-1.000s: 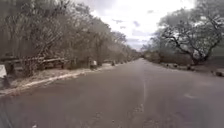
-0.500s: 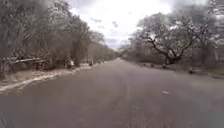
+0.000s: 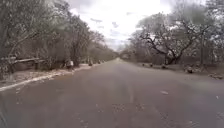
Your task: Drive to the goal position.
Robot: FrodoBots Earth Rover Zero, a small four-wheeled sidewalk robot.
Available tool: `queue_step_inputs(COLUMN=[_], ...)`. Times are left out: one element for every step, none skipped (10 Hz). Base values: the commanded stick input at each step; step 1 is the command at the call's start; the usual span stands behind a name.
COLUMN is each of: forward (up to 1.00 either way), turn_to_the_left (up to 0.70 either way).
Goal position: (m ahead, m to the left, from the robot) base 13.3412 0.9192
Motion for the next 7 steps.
queue_step_inputs(forward=[0.0,0.0,0.0,0.0,0.0,0.0,0.7], turn_to_the_left=[0.0,0.0,0.0,0.0,0.0,0.0,0.0])
